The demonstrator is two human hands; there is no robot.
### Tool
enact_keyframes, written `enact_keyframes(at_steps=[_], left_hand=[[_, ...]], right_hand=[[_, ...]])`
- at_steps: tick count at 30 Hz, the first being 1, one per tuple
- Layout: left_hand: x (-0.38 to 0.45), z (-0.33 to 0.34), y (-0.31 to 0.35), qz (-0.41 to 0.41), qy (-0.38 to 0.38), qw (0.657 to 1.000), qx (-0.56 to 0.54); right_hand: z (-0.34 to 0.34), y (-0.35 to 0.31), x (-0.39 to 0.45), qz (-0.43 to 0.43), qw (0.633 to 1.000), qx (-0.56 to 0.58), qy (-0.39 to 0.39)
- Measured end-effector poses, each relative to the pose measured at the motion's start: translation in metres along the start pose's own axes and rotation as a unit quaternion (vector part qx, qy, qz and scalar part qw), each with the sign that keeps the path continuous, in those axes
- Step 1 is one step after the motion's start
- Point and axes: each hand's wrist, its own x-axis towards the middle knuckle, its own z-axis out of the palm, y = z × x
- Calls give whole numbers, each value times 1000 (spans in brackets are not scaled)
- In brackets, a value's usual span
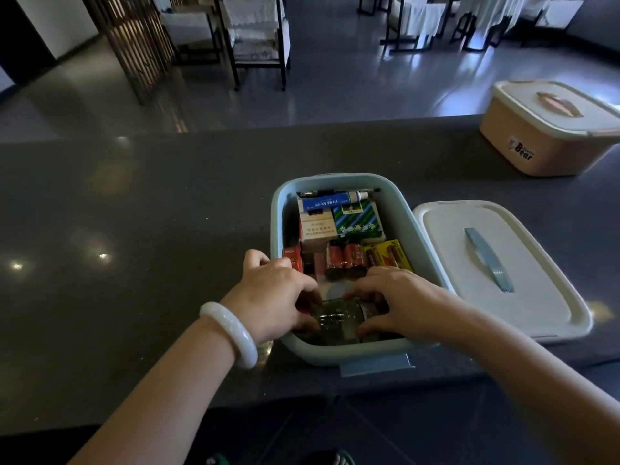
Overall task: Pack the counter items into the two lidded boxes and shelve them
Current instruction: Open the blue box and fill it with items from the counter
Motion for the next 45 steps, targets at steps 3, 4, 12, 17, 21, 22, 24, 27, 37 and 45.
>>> enact_keyframes(at_steps=[3, 4, 12, 17, 21, 22, 24, 27, 37, 45], left_hand=[[0, 0, 1, -9, -17, 1000, -14], [1, 1, 1, -9, -20, 1000, -13], [2, 8, -3, -4, -4, 1000, -17], [3, 10, -5, 15, 15, 1000, -13], [-1, 7, -6, 90, 66, 994, -7], [-3, 6, -8, 100, 85, 991, -15], [-8, 3, -11, 113, 131, 984, -31], [-18, -3, -17, 106, 192, 975, -26], [-86, -34, -119, -94, 253, 956, 112], [-153, -66, -244, -242, 245, 932, 110]], right_hand=[[2, 1, -1, 9, 1000, 3, 8], [2, 1, -1, 12, 1000, 3, 8], [0, 0, 0, 23, 1000, 1, -8], [-1, 0, 1, 22, 1000, 5, -15], [-10, -2, 3, 12, 1000, 5, -11], [-14, -3, 4, 10, 1000, 6, -4], [-24, -11, 10, 2, 1000, 3, 10], [-40, -30, 29, -16, 1000, 9, 22], [-45, -145, 158, -150, 985, -81, -23], [9, -261, 264, -215, 965, -102, -105]])
